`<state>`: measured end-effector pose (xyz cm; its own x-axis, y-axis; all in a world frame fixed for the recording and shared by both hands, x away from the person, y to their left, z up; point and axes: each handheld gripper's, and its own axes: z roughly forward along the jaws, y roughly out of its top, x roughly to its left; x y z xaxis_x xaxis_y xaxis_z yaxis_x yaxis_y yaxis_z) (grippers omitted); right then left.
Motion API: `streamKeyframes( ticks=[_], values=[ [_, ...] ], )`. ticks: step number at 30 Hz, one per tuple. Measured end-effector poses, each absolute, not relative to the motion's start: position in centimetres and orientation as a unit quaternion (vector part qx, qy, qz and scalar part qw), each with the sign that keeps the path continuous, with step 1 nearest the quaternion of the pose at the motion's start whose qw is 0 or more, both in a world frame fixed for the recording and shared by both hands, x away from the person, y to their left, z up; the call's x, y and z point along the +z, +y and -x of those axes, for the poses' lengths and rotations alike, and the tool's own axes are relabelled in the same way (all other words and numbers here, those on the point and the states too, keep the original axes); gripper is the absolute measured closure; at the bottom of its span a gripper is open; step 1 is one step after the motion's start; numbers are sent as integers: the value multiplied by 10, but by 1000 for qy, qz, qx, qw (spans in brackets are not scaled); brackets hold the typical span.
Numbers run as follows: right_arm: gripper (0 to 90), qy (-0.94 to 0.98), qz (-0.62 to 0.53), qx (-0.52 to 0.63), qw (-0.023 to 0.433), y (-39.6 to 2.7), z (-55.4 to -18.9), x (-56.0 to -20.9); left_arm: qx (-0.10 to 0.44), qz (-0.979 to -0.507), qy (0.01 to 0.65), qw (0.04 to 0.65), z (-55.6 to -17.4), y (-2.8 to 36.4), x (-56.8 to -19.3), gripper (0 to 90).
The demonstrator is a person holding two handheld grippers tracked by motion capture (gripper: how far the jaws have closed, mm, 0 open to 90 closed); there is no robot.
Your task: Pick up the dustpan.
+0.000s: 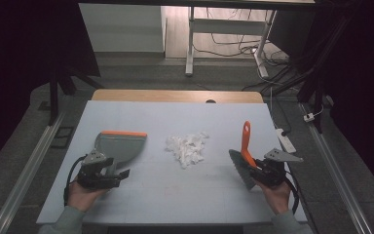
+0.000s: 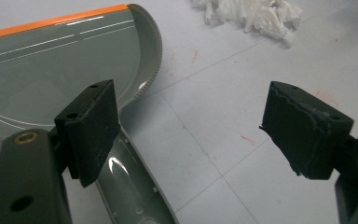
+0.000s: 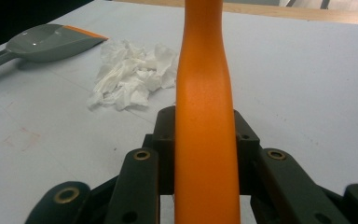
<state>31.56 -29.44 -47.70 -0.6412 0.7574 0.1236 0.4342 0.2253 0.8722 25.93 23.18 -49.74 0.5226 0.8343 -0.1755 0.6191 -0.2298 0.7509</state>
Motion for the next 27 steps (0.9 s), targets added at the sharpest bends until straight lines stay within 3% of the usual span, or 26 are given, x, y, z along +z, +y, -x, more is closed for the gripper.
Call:
streamKeyframes(
  ticks=[27],
  values=[
    [703, 762, -386, 489, 175, -294, -313, -474, 135, -776, 459, 411, -255, 219, -484, 212]
  ],
)
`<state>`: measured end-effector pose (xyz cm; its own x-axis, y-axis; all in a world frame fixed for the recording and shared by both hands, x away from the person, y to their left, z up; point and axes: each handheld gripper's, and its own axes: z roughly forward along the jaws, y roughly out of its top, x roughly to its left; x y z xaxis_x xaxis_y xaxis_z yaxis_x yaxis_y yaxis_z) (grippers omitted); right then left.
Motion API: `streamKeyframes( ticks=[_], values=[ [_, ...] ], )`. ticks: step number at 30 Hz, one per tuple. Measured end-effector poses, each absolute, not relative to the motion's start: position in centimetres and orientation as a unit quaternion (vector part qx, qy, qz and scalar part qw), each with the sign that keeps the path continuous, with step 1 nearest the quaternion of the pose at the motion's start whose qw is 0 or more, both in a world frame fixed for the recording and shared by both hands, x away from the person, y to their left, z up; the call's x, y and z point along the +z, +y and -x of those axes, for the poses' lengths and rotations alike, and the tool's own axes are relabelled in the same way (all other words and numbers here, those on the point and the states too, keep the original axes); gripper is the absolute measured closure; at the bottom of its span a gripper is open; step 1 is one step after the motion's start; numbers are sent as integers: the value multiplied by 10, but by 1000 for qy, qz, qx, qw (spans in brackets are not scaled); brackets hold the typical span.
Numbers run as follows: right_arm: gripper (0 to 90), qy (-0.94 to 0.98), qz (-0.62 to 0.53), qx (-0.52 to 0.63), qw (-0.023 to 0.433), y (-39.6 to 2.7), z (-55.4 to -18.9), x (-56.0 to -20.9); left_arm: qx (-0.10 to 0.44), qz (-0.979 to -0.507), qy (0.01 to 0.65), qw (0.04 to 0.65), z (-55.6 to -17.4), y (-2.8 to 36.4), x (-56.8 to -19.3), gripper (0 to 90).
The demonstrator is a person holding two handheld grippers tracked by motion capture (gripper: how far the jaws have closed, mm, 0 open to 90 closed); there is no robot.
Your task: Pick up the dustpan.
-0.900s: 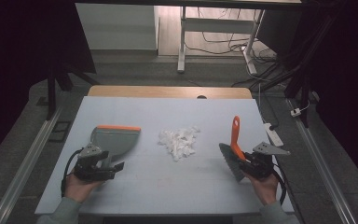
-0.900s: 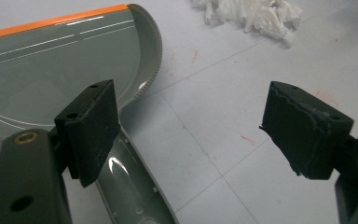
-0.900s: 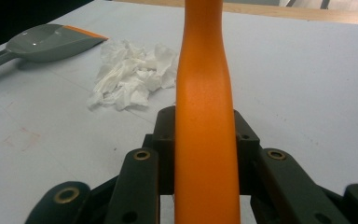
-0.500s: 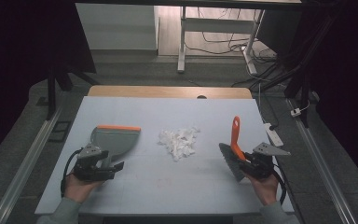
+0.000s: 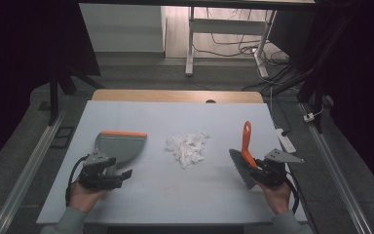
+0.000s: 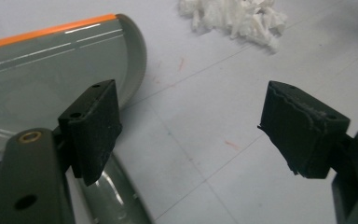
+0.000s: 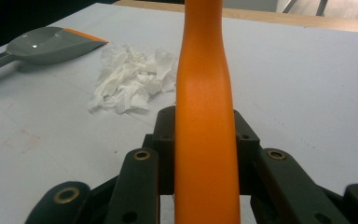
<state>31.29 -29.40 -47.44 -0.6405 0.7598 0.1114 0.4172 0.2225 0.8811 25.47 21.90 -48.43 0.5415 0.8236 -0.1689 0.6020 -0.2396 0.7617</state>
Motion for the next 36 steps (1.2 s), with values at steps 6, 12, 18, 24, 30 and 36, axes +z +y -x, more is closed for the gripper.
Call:
streamKeyframes(
  ticks=[6, 12, 18, 24, 30, 36],
  values=[
    [702, 761, -385, 494, 171, -296, -316, -475, 148, -785, 447, 403, -256, 206, -465, 213],
    [703, 758, -383, 502, 166, -299, -316, -473, 158, -789, 437, 402, -260, 201, -442, 211],
    [703, 760, -380, 500, 168, -297, -316, -474, 139, -790, 459, 382, -264, 207, -443, 220],
    [702, 760, -383, 498, 167, -295, -315, -474, 135, -787, 486, 357, -263, 223, -434, 208],
    [703, 760, -381, 503, 158, -294, -314, -474, 139, -777, 513, 338, -262, 240, -428, 201],
    [703, 762, -381, 498, 161, -294, -314, -475, 126, -769, 541, 317, -266, 249, -441, 179]
  ],
)
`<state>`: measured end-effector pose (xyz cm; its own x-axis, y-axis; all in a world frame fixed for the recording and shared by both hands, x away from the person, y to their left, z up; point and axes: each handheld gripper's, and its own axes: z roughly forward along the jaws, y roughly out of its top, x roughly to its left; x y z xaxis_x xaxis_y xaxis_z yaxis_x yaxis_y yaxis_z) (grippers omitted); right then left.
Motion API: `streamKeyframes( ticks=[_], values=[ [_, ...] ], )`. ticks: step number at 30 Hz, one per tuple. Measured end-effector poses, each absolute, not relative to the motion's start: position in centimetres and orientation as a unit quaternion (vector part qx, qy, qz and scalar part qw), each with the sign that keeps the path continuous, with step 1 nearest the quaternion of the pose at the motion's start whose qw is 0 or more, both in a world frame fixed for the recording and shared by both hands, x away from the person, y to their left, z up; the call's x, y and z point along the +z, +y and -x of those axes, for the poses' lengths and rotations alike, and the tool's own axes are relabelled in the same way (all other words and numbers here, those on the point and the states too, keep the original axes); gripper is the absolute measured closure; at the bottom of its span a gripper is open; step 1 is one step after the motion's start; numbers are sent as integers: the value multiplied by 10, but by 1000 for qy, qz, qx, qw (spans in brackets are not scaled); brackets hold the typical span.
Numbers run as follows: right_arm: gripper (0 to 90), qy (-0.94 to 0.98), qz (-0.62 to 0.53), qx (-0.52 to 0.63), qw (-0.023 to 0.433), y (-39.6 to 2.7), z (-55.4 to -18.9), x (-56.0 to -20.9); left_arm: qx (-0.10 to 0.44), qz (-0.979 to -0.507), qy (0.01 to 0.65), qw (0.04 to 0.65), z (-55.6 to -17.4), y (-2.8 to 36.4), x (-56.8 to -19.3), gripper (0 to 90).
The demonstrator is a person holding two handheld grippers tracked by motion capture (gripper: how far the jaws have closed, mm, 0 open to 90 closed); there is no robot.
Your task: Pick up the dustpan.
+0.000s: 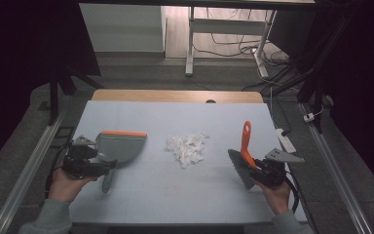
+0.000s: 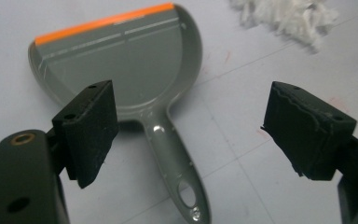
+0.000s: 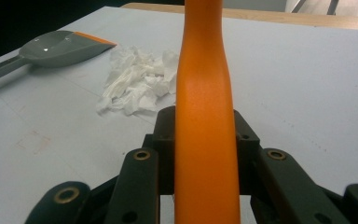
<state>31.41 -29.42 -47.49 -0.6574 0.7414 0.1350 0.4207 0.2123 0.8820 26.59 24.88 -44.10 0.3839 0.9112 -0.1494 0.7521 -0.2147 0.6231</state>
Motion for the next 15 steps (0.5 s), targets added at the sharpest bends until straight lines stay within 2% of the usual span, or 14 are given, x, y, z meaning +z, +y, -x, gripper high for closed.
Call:
streamKeyframes(
  ticks=[5, 15],
  values=[
    [702, 763, -379, 500, 155, -294, -314, -476, 93, -757, 562, 321, -270, 250, -460, 143],
    [702, 766, -377, 498, 154, -293, -314, -477, 81, -742, 594, 299, -282, 249, -488, 128]
  ],
)
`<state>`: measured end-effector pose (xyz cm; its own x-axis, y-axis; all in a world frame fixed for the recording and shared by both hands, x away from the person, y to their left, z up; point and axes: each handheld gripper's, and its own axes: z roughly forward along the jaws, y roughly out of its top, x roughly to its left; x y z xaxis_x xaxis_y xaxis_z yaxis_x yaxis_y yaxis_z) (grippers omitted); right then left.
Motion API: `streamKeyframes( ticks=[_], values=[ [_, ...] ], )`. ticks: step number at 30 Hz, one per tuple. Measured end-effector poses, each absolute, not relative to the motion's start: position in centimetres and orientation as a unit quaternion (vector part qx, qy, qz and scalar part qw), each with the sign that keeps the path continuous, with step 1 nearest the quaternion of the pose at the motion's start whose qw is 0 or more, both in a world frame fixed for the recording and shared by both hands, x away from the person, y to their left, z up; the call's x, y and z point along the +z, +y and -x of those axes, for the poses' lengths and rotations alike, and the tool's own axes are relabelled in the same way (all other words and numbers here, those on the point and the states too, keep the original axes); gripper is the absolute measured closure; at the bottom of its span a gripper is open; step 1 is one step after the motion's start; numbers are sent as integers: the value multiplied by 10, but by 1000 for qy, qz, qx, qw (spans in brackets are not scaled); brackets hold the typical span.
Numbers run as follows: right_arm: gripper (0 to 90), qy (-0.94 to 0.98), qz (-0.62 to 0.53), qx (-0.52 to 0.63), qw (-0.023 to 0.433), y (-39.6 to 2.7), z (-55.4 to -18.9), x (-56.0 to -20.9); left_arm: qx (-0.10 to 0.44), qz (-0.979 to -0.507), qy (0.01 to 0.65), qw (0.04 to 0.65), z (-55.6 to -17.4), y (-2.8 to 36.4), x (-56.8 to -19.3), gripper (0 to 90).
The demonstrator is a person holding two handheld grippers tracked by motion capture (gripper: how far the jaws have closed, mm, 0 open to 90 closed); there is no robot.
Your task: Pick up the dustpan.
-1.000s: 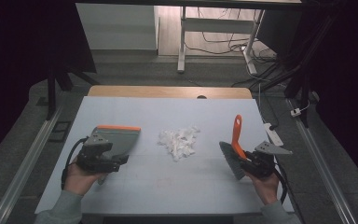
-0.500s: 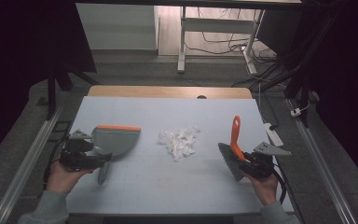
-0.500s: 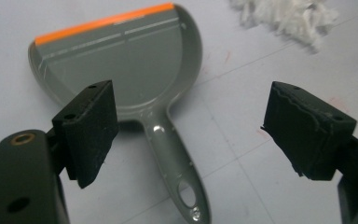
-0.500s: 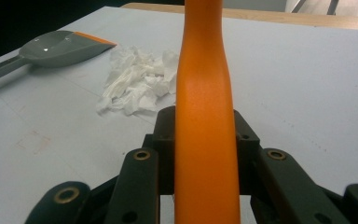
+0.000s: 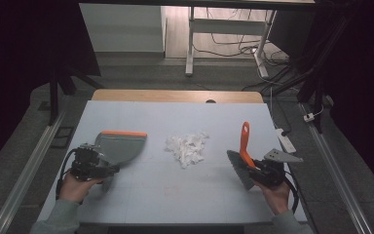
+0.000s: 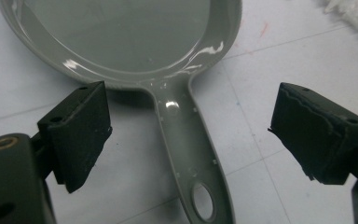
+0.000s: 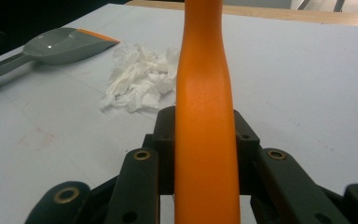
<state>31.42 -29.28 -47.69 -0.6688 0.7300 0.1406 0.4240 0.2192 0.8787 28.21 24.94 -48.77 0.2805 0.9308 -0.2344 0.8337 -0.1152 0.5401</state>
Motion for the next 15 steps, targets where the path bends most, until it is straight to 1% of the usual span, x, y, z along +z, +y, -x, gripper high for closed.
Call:
streamKeyframes(
  ticks=[4, 15],
  values=[
    [702, 766, -375, 498, 154, -293, -314, -477, 65, -738, 601, 300, -284, 250, -498, 130],
    [702, 771, -373, 492, 156, -291, -314, -478, 70, -729, 622, 277, -287, 246, -515, 138]
  ],
)
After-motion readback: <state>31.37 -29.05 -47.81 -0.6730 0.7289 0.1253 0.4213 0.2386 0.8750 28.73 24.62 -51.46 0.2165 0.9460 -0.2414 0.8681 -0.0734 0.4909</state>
